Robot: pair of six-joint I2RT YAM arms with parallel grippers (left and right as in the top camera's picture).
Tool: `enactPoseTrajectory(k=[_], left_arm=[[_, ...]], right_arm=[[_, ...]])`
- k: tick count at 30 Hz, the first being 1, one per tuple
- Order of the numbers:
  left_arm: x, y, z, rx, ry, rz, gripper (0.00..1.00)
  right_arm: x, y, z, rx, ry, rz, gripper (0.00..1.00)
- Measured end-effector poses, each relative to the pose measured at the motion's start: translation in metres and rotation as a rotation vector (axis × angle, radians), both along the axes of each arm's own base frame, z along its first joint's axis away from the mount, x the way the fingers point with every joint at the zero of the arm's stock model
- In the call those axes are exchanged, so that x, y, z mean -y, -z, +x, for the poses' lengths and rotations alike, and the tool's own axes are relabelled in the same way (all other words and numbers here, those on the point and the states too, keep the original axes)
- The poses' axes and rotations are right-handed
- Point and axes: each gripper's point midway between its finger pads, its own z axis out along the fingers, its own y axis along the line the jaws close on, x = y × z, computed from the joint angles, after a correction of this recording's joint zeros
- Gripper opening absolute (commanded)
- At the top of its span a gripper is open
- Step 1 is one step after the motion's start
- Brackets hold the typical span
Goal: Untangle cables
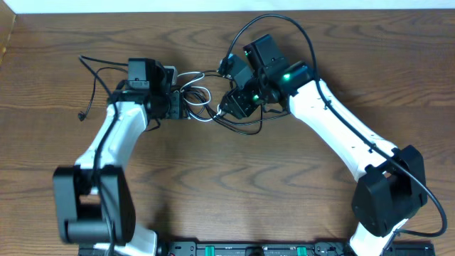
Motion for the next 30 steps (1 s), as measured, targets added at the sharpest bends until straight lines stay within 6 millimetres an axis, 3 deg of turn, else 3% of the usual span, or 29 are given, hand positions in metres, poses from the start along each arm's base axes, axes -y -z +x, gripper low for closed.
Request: enactPoseTrajectory(k=[5,20,30], left_arm=[[-0.005,0.025,0.013,-0.011,-0.040,0.014,0.53],[-0.005,0.006,0.046,0.112,-0.192,-0.074,0.53],[0.003,-0.006,0.063,0.192,-0.201,-0.099,0.53]], right_arm=[[-0.007,-0.007,-0.004,0.004,-0.017,0.006,0.57],[-0.004,-0.008,-0.001,0.007,-0.007,0.006,0.57],[0.000,-0.009,0.006,0.016,0.007,0.011,0.57]])
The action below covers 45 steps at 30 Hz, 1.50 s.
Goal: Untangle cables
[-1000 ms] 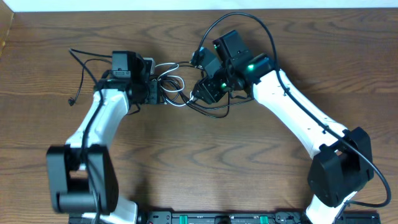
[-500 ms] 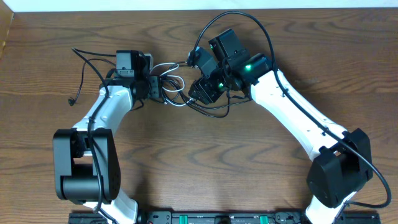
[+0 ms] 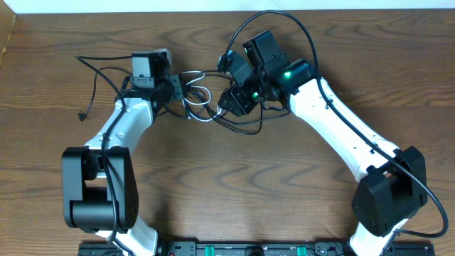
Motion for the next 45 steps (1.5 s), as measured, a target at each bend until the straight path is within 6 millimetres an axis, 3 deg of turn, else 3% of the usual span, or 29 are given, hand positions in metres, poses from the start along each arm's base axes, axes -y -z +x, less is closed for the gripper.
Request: enactPoseTrajectory(k=[3,6,7,12,16,26,29,35,45], left_arm=[[0.018,0.007,0.000,-0.006,0.037,-0.002,0.52],[0.028,0.023,-0.004,-0.044,0.055,-0.002,0.38],[0.032,0.028,-0.005,-0.056,0.058,-0.005,0.38],[0.030,0.032,-0.010,-0.078,0.072,0.009,0.38],[0.029,0.032,-0.010,-0.077,0.078,0.014,0.21],[0.029,0.032,-0.010,-0.076,0.082,0.018,0.19],[0.029,0.024,-0.009,-0.058,0.085,0.019,0.15],[0.024,-0.022,-0.007,0.037,0.063,0.037,0.15],[0.021,-0.018,-0.017,-0.005,0.055,0.051,0.14]], right_arm=[[0.000,0.000,0.000,-0.002,0.005,0.002,0.58],[0.000,0.000,0.000,-0.002,0.005,0.002,0.58],[0.000,0.000,0.000,-0.002,0.005,0.003,0.58],[0.000,0.000,0.001,-0.001,0.005,0.003,0.59],[0.000,0.000,0.001,-0.002,0.005,0.003,0.60],[0.000,0.000,0.001,-0.001,0.006,0.003,0.61],[0.001,0.000,0.002,0.005,0.013,-0.007,0.61],[0.003,0.001,0.004,0.012,0.021,-0.017,0.61],[0.015,0.004,0.014,0.028,0.062,-0.047,0.61]])
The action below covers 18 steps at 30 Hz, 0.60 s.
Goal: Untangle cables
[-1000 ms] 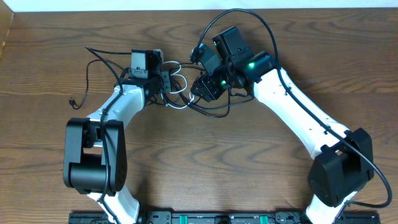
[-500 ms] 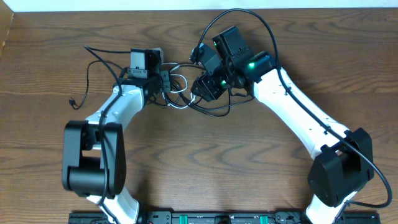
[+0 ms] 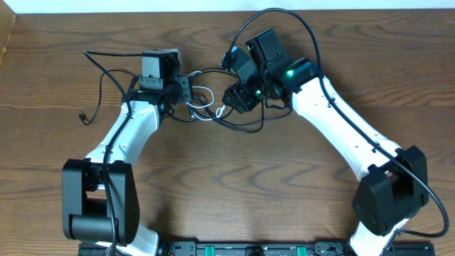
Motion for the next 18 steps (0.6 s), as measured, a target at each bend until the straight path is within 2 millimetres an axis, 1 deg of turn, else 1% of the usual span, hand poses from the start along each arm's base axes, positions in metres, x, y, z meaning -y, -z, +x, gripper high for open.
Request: enactPoseTrajectory(k=[1,3,6,9,10,13,18], left_arm=[[0.000,0.001,-0.002,-0.009,0.000,0.001,0.14],[0.000,-0.006,-0.004,-0.003,0.000,0.000,0.14],[0.000,-0.032,-0.004,0.058,0.000,-0.006,0.13],[-0.001,-0.065,-0.005,0.137,0.000,-0.014,0.13],[-0.001,-0.073,-0.005,0.154,0.000,-0.016,0.13],[0.000,-0.095,-0.009,0.205,0.003,-0.024,0.13],[0.000,-0.122,-0.017,0.260,0.000,-0.044,0.14]], right_arm=[[0.003,0.001,0.002,0.000,0.007,-0.005,0.61],[0.007,0.001,0.004,0.001,0.019,-0.010,0.61],[0.011,0.002,0.006,0.000,0.030,-0.018,0.61],[0.012,0.006,0.005,-0.012,0.031,-0.029,0.62],[0.012,0.006,0.004,-0.014,0.030,-0.030,0.62],[0.011,0.007,0.003,-0.014,0.027,-0.033,0.62],[0.007,0.007,0.000,-0.014,0.017,-0.033,0.61]])
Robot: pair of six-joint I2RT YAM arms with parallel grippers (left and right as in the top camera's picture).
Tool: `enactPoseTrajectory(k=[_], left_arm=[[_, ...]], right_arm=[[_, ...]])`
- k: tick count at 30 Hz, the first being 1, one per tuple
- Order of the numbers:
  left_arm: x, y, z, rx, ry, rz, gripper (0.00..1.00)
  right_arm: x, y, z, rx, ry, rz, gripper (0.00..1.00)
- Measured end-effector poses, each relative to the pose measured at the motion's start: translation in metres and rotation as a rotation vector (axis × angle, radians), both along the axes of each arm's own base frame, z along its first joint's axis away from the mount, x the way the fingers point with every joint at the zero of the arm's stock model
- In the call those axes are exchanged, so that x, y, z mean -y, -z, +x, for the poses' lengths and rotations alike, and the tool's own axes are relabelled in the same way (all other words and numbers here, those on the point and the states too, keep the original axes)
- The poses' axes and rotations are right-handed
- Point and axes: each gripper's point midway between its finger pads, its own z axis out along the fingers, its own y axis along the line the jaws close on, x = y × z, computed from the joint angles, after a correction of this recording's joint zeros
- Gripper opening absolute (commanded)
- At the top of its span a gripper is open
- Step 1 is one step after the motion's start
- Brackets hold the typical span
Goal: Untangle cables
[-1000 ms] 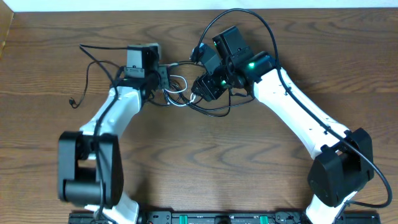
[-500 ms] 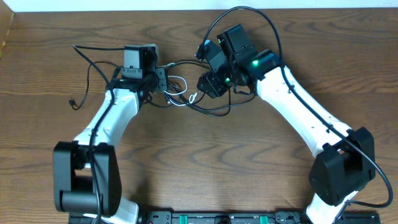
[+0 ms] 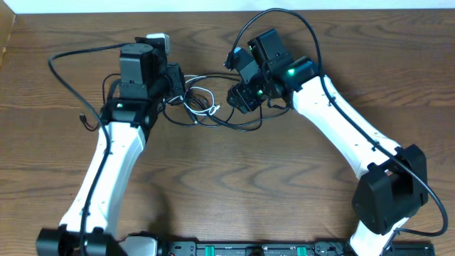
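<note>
A tangle of black and white cables [image 3: 199, 105] lies on the wooden table [image 3: 234, 178] between my two arms. A white plug [image 3: 214, 110] pokes out at its right side. My left gripper [image 3: 175, 80] sits at the tangle's upper left, its fingers closed around a black strand. My right gripper [image 3: 239, 97] is at the tangle's right end, closed on the black cable there. A black strand [image 3: 206, 74] runs taut between the two grippers. Another loose black loop [image 3: 242, 126] sags below the right gripper.
A thin black cable with a small plug [image 3: 88, 121] trails left of the left arm. The arms' own black leads arc over the table at the far left [image 3: 54, 65] and top right [image 3: 298, 18]. The table's back edge [image 3: 213, 10] is close behind.
My left arm has straightened and its wrist has shifted left and back, taking the gripper slightly up and left. The white plug slid a little left. The right gripper barely moved.
My left gripper was low at the tangle's left side while the right held the right end. It then stood further back, then closer to the right gripper. It has now drawn back to the left, and the coils lie a little looser.
</note>
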Motion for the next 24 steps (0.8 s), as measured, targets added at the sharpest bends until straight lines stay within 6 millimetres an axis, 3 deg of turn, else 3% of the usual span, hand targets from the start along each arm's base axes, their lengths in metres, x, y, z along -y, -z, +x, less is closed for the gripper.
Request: enactPoseTrajectory(k=[2,4,7,13,16,20,24], left_arm=[[0.000,-0.013,-0.004,0.029,0.002,-0.008,0.17],[-0.001,-0.018,-0.005,0.041,-0.002,-0.006,0.26],[-0.006,-0.014,-0.006,0.030,-0.015,0.031,0.41],[-0.027,-0.002,-0.005,0.002,-0.093,0.125,0.41],[-0.032,-0.004,-0.005,0.008,-0.113,0.151,0.41],[-0.052,-0.013,-0.012,0.016,-0.173,0.202,0.41],[-0.055,-0.022,-0.022,0.015,-0.140,0.136,0.42]], right_arm=[[-0.001,0.000,-0.001,0.000,-0.004,0.000,0.61],[-0.002,0.000,-0.001,-0.001,-0.005,0.001,0.60],[-0.005,-0.001,-0.003,-0.008,-0.017,0.021,0.60],[-0.028,0.003,-0.008,0.000,-0.060,0.066,0.52],[-0.047,0.024,-0.011,-0.041,-0.085,0.092,0.53],[-0.057,0.084,-0.012,-0.167,-0.079,0.082,0.57],[-0.052,0.088,-0.014,-0.235,-0.090,0.132,0.50]])
